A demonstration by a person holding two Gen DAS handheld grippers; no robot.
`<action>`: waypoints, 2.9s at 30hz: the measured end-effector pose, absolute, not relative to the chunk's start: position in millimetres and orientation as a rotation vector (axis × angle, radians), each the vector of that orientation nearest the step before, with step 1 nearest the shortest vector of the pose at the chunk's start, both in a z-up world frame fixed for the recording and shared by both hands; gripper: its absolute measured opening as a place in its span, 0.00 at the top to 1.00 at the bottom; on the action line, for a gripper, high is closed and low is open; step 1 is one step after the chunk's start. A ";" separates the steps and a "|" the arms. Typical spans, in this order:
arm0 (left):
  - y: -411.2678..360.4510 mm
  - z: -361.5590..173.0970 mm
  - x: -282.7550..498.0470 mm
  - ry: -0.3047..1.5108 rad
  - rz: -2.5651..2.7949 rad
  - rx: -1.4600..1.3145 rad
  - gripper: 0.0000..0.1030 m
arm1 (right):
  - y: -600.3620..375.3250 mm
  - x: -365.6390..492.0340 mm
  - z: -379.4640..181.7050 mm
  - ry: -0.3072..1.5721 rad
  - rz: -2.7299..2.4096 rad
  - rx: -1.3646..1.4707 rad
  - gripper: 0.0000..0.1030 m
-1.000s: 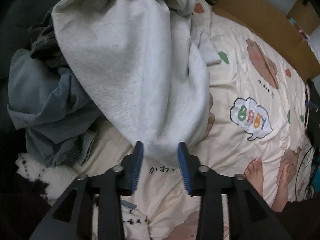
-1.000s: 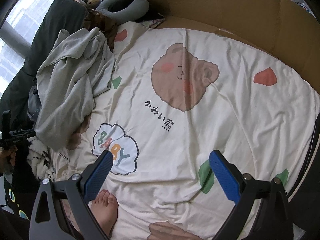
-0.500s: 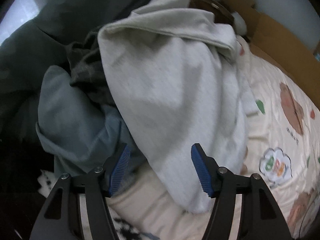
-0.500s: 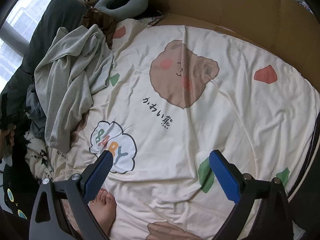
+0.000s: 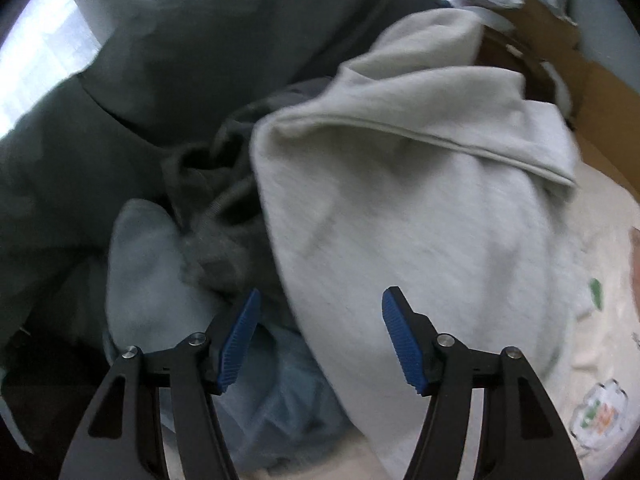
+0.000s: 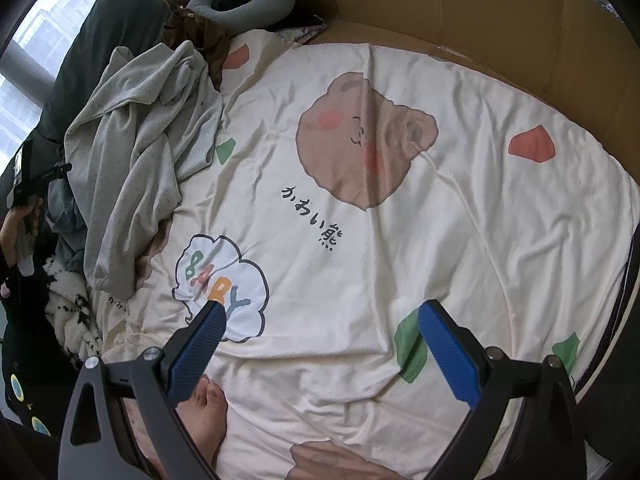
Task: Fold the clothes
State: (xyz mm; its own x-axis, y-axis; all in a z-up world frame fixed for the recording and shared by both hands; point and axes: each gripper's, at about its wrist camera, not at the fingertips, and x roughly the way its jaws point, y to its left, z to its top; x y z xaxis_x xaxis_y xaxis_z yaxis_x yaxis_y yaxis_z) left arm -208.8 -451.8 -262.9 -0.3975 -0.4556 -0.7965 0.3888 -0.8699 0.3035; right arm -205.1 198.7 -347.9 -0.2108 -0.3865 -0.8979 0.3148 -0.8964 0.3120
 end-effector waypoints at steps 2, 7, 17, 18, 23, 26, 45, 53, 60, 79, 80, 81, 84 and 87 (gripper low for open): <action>-457.1 -259.7 -218.5 -0.133 -2.272 1.308 0.38 | 198.6 -205.0 -348.8 -0.080 -2.143 1.620 0.05; -465.7 -256.0 -243.4 -0.245 -2.251 1.296 0.38 | 198.2 -205.3 -351.3 -0.079 -2.140 1.628 0.05; -480.8 -263.5 -300.8 -0.389 -2.182 1.312 0.38 | 192.9 -203.7 -356.4 -0.053 -2.126 1.638 0.05; -480.5 -264.2 -306.5 -0.387 -2.188 1.313 0.38 | 192.6 -203.4 -357.0 -0.051 -2.124 1.639 0.05; -474.9 -266.1 -330.7 -0.403 -2.210 1.316 0.38 | 190.6 -202.9 -359.1 -0.043 -2.118 1.647 0.05; -470.4 -252.8 -336.5 -0.350 -2.283 1.272 0.38 | 190.1 -202.8 -358.9 -0.032 -2.120 1.641 0.05; -408.8 -148.7 -361.3 0.065 -2.619 1.102 0.95 | 186.6 -202.6 -360.3 -0.039 -2.111 1.632 0.05; -360.8 -106.7 -341.3 0.089 -2.748 1.101 0.96 | 189.3 -204.2 -356.6 -0.056 -2.118 1.620 0.05; -328.5 -86.8 -318.8 0.143 -2.827 1.099 0.96 | 191.4 -206.0 -353.2 -0.084 -2.126 1.602 0.05; -365.5 -3.9 -177.1 0.262 -2.785 0.975 0.97 | 136.0 -238.1 -336.7 -0.014 -2.046 1.508 0.05; -371.1 -4.6 -169.1 0.275 -2.773 0.970 0.97 | 129.7 -241.0 -335.3 0.000 -2.038 1.499 0.05; -377.4 -6.3 -161.4 0.290 -2.757 0.966 0.97 | 124.0 -243.8 -334.3 0.012 -2.029 1.492 0.05; -396.9 -12.6 -139.0 0.333 -2.707 0.957 0.97 | 106.5 -252.1 -334.7 0.050 -2.000 1.471 0.07; -416.6 -19.7 -119.5 0.347 -2.656 0.953 0.97 | 85.4 -261.3 -339.4 0.086 -1.960 1.462 0.18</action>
State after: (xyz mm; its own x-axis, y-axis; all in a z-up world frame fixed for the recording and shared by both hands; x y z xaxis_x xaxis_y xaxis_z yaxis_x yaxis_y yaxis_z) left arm -119.5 -416.6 -19.7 -0.7360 -0.1947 -0.6484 0.3547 -0.9267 -0.1243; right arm -261.3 85.4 -339.4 -0.1369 -0.4756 -0.8690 0.5502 -0.7660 0.3325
